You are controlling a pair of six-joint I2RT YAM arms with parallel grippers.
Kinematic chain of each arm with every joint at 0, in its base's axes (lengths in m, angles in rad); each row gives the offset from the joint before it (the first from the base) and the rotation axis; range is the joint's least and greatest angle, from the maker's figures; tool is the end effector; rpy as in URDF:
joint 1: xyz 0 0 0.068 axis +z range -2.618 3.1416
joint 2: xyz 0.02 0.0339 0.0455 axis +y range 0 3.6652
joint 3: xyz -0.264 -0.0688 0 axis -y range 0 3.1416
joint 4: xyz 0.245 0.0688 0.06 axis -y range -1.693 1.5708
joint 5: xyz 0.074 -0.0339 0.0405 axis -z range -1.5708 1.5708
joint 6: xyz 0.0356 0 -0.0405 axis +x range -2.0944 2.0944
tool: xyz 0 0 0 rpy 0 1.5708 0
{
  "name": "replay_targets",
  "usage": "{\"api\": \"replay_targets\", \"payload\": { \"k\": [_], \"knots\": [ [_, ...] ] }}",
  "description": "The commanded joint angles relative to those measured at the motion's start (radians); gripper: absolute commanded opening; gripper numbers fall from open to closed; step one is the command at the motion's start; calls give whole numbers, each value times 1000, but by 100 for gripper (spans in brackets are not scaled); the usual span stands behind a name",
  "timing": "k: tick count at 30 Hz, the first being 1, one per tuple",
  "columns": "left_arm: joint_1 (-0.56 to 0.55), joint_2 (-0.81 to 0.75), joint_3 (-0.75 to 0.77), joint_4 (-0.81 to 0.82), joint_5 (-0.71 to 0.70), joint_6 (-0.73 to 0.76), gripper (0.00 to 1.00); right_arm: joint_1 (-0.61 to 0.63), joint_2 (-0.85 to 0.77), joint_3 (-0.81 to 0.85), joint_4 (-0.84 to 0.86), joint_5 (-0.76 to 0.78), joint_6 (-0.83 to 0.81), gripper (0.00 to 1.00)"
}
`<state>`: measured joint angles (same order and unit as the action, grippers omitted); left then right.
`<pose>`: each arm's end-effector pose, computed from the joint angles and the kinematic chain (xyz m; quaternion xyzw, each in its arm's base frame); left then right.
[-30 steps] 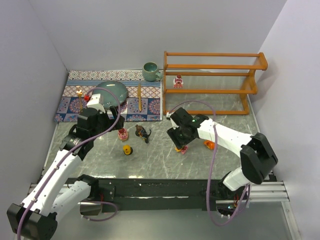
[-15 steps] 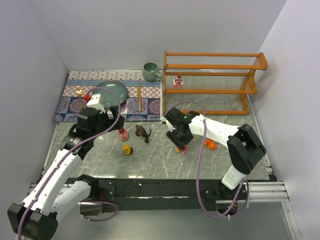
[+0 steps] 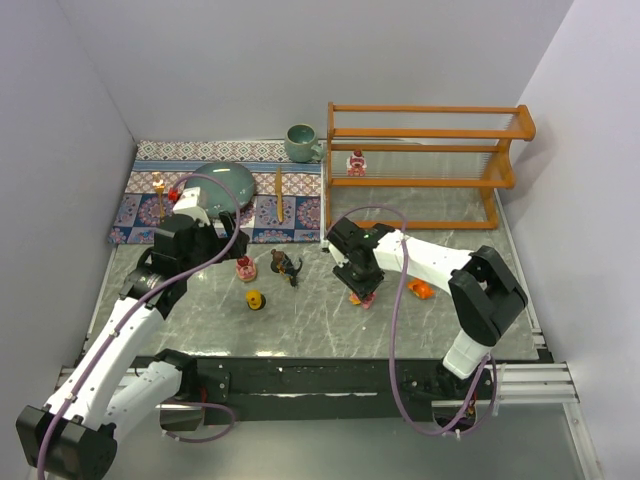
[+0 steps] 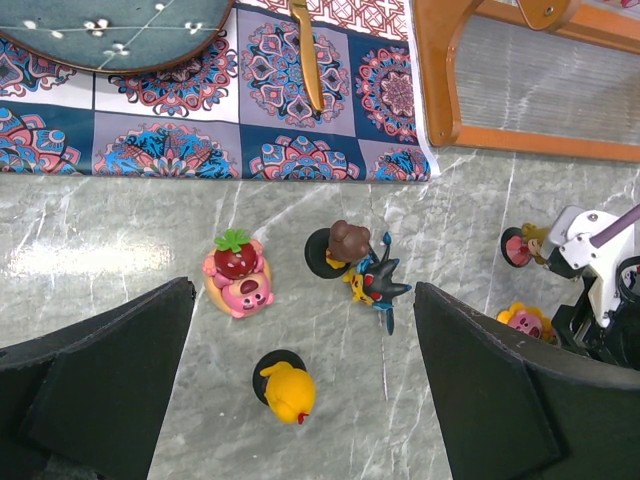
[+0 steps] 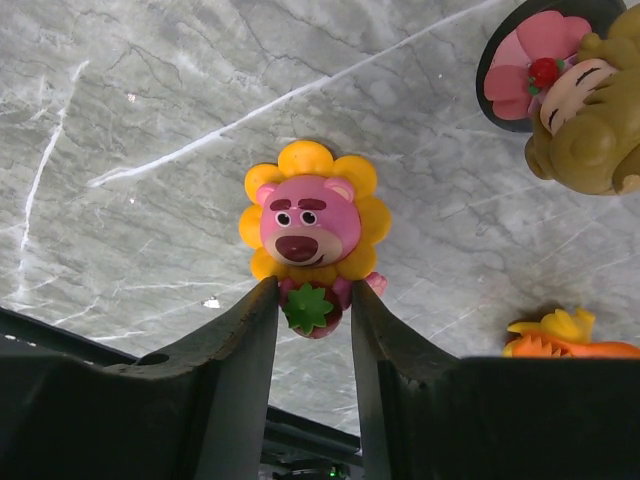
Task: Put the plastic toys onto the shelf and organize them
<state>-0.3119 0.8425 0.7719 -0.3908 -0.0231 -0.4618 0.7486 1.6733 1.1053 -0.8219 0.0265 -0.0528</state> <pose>0.1821 -0.0578 0.3043 -0.0697 0.8472 -0.1896 0.4914 0.2245 0.2073 0.1871 -0.3873 0.9174 0.0184 0.0894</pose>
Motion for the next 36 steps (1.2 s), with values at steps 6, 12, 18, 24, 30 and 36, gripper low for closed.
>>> {"api": "replay_targets", "payload": {
  "k": [6, 12, 18, 24, 30, 36],
  "knots": [
    [11, 0, -5, 15, 15, -9, 97, 9, -188, -41, 96, 9, 47, 0],
    [16, -5, -5, 17, 15, -9, 97, 3, -355, -87, 253, 24, 99, 0],
    [19, -11, -5, 15, 12, -11, 97, -34, -558, -189, 528, 131, 140, 0],
    [23, -20, -5, 18, 9, -12, 97, -115, -759, -361, 882, 216, 143, 0],
    [30, -23, -5, 18, 2, -8, 97, -202, -799, -490, 1208, 257, 117, 0],
    [37, -25, -8, 23, 3, -6, 97, -259, -726, -582, 1568, 285, 111, 0]
  ]
}}
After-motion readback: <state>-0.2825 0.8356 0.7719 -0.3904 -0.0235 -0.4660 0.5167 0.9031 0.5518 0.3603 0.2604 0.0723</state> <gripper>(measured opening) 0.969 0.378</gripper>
